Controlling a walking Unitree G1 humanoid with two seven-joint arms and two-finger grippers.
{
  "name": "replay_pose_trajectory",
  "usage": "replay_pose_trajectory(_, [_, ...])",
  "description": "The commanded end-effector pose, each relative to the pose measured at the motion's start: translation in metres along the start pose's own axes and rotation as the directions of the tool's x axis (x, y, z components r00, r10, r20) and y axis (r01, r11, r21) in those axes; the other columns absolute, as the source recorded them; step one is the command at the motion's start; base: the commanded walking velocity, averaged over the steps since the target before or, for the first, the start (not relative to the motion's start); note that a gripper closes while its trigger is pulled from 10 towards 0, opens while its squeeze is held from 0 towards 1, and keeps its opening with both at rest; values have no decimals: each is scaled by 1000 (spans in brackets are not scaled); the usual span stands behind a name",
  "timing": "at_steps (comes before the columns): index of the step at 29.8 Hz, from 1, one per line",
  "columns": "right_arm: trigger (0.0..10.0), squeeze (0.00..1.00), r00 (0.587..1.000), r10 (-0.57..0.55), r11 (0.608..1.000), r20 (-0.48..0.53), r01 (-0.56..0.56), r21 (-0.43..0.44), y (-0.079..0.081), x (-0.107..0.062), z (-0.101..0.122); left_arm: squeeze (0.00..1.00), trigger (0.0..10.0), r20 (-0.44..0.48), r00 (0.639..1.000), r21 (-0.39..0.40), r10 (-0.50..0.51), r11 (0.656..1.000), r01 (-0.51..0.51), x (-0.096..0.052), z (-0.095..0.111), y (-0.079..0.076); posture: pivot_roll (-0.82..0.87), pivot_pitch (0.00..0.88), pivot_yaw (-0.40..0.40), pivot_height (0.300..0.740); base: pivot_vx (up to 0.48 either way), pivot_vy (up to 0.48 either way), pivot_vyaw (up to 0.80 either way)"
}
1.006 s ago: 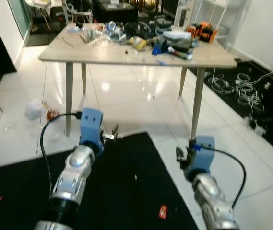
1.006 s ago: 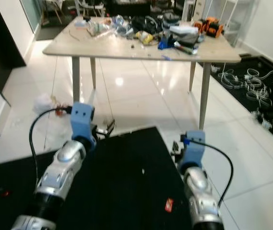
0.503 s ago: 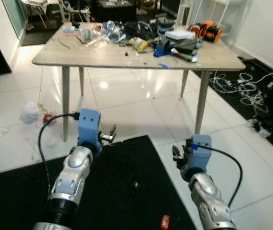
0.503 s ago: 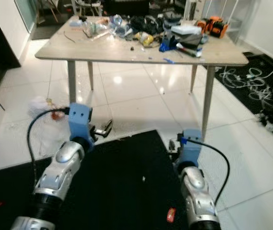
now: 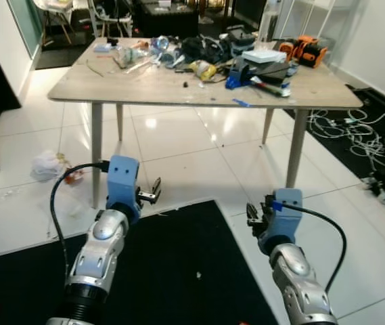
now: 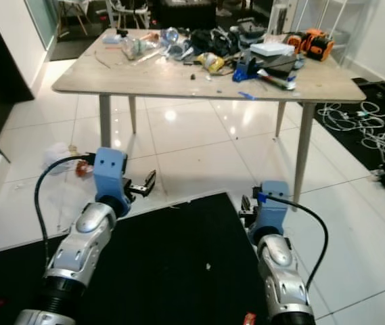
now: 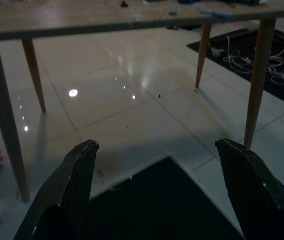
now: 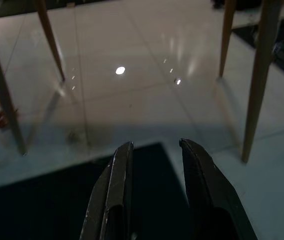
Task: Picking trash to rubbish bin
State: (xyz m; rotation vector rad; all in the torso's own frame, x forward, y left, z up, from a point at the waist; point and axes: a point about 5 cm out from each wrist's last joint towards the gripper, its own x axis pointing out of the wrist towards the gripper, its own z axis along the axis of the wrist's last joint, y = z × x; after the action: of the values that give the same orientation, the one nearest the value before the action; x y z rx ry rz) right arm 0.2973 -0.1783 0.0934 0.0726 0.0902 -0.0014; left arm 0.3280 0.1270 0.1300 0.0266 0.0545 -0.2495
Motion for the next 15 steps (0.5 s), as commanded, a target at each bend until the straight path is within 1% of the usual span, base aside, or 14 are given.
replay_pose_trajectory(1, [10000,0,1000,13,1000,-17,-13,8,3,-2,-6,0,10000,-14,1000,1,27,1000,-27,-5,-4,6,-95,54,-22,740,337,0,0])
replay_pose_trajectory(2, [10000,0,1000,15,1000,-16,-15,8,4,-1,-6,0,10000,-16,999,0,36,999,-36,-7,-5,8,-94,52,-22,740,330,0,0])
replay_pose_trajectory(5, [10000,0,1000,17,1000,-12,-17,10,5,0,-5,0,10000,-17,999,0,37,999,-37,-8,-6,9,-95,54,-19,740,333,0,0])
replay_pose_trajectory(9, [10000,0,999,21,1000,25,-21,9,8,3,2,0,10000,-25,999,11,35,999,-34,-9,-8,11,-102,52,-16,740,332,0,0])
replay_pose_trajectory(15, [10000,0,999,2,1000,48,-3,14,4,0,4,0,10000,-20,999,10,38,999,-38,-8,-7,12,-100,47,-18,740,334,0,0])
